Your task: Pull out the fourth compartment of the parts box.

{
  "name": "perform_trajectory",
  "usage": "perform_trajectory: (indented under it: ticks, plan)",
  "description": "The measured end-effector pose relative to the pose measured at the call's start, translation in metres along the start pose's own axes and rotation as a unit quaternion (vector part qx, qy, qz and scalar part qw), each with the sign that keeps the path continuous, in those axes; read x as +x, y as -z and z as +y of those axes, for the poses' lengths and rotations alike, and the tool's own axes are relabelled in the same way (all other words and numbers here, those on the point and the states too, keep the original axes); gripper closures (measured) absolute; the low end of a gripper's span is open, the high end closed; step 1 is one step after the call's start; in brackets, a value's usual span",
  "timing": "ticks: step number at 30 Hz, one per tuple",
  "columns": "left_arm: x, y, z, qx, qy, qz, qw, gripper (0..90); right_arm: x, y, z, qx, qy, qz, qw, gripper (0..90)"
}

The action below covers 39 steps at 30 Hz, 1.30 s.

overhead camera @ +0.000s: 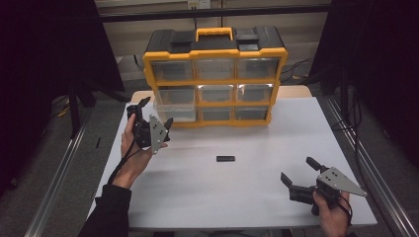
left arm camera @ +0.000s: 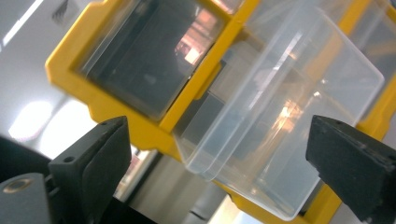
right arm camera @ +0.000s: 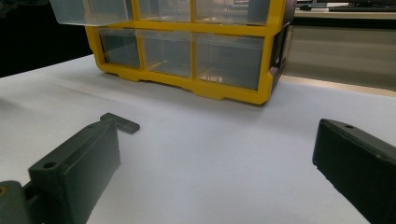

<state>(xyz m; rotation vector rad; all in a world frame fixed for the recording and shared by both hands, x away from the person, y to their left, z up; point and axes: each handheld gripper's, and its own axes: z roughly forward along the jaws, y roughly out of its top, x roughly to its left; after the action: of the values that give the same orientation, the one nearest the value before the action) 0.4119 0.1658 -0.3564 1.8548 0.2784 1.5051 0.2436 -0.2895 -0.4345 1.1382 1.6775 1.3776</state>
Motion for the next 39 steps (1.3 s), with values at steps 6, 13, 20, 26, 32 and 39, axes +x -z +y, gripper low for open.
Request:
perform_trajectory:
  ticks: [6, 13, 20, 26, 32, 39]
  plan:
    - [0.006, 0.0, -0.003, 0.0, 0.07, -0.006, 0.9976, 3.7, 0.0, 0.0, 0.0, 0.0, 0.0, 0.0, 1.0, 0.4]
    - [0.008, 0.0, -0.003, 0.002, 0.136, -0.016, 0.9906, 2.3, 0.0, 0.0, 0.0, 0.0, 0.0, 0.001, 1.0, 0.4]
    - [0.01, 0.001, -0.007, -0.013, 0.233, -0.054, 0.9709, 2.5, 0.0, 0.0, 0.0, 0.0, 0.0, 0.001, 1.0, 0.4]
    - [0.012, 0.003, -0.014, -0.016, 0.285, -0.058, 0.9565, 3.0, 0.0, 0.0, 0.0, 0.0, -0.001, 0.002, 1.0, 0.8]
    - [0.014, 0.005, -0.021, -0.001, 0.349, -0.086, 0.933, 4.2, 0.0, 0.0, 0.0, 0.0, -0.001, 0.002, 1.0, 0.7]
    - [0.007, 0.012, -0.022, -0.005, 0.36, -0.07, 0.9303, 4.7, 0.0, 0.0, 0.0, 0.0, -0.001, 0.002, 1.0, 0.7]
